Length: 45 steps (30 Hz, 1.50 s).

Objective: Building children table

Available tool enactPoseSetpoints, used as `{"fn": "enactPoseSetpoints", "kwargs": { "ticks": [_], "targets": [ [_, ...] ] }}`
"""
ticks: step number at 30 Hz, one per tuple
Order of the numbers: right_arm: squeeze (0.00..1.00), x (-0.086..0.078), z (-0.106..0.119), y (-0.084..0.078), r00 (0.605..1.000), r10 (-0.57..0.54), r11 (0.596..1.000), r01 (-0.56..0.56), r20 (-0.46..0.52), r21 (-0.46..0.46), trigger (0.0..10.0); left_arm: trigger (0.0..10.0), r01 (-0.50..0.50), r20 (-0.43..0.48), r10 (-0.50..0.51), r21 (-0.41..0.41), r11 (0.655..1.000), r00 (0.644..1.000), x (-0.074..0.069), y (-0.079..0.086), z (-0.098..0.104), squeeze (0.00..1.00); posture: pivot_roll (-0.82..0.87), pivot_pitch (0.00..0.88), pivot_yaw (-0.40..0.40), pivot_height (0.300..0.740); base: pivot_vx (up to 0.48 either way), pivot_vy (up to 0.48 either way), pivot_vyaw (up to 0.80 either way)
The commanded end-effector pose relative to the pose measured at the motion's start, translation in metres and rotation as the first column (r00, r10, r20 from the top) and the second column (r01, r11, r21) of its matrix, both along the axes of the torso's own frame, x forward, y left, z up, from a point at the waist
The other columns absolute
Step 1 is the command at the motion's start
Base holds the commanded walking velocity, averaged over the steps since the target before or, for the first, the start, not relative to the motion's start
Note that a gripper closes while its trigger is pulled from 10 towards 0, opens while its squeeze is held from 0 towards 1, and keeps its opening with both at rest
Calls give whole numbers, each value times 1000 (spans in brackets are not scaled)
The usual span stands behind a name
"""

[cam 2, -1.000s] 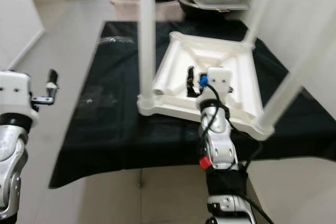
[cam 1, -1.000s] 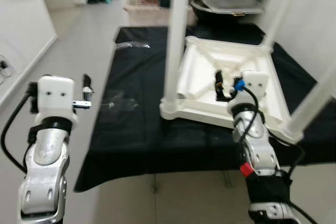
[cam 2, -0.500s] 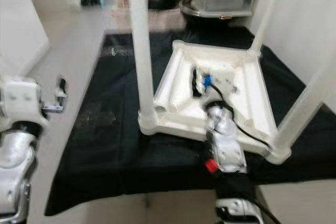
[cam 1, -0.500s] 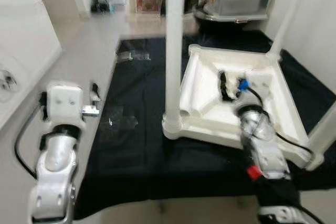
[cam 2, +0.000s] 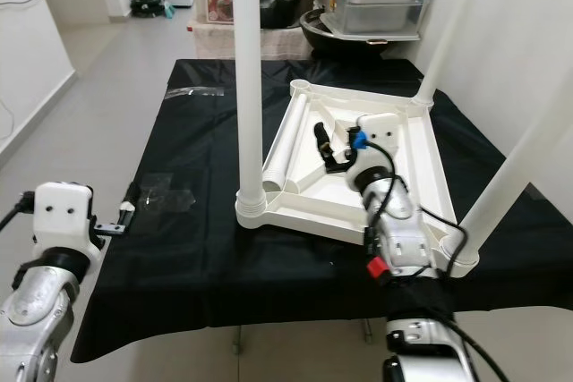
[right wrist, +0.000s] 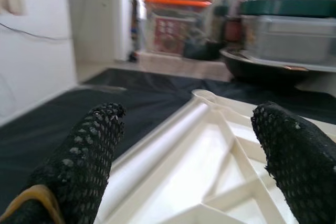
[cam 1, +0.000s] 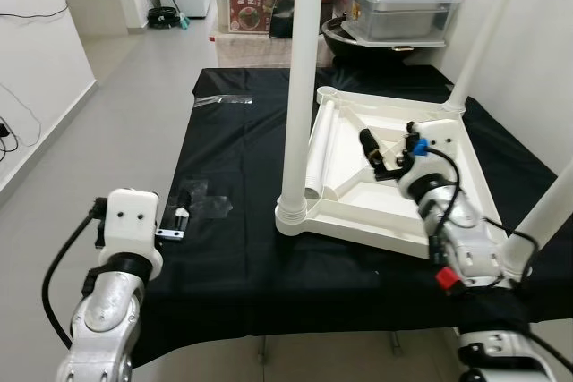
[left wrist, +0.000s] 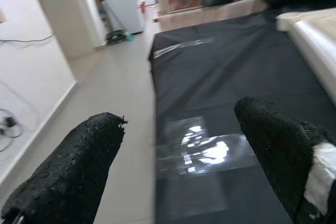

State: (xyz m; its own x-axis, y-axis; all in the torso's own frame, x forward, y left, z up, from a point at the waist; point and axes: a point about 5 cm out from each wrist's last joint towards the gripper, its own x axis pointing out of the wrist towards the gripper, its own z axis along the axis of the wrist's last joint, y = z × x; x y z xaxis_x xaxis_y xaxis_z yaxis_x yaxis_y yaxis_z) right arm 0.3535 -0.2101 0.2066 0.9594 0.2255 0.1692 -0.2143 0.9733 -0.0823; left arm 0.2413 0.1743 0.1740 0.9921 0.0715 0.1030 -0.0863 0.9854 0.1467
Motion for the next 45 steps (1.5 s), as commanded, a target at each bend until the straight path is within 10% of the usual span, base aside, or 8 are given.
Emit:
{"fn": "enactPoseSetpoints", "kwargs": {
  "ticks": [1, 6, 7, 22, 45],
  "targets": [
    [1000, 2, 2, -3, 999, 35, 999, -35, -6, 5, 10000, 10000, 29, 2, -29, -13, 1000, 1000, -2, -6, -1, 0, 138, 21, -44, 740, 0, 0, 0],
    [1000, -3, -1, -11, 946, 295, 955, -295, -131, 25, 10000, 10000, 211, -64, -215, -65, 975, 975, -12, -33, -16, 0, 135, 35, -43, 740, 0, 0, 0],
    [0, -6, -2, -12, 913, 376, 927, -372, -156, 58, 10000, 10000, 278, -83, -285, -85, 957, 955, -17, -42, -21, 0, 134, 37, -44, 740, 0, 0, 0],
    [0, -5, 16, 14, 675, 724, 689, -713, -140, 129, 10000, 10000, 616, -159, -658, -247, 748, 736, -65, -95, -41, 0, 151, 83, -42, 740, 0, 0, 0],
    [0, 12, 33, 72, 612, 791, 609, -784, -11, 118, 10000, 10000, 626, -177, -664, -226, 746, 727, -80, -91, -37, 0, 179, 133, -38, 740, 0, 0, 0]
  ]
}}
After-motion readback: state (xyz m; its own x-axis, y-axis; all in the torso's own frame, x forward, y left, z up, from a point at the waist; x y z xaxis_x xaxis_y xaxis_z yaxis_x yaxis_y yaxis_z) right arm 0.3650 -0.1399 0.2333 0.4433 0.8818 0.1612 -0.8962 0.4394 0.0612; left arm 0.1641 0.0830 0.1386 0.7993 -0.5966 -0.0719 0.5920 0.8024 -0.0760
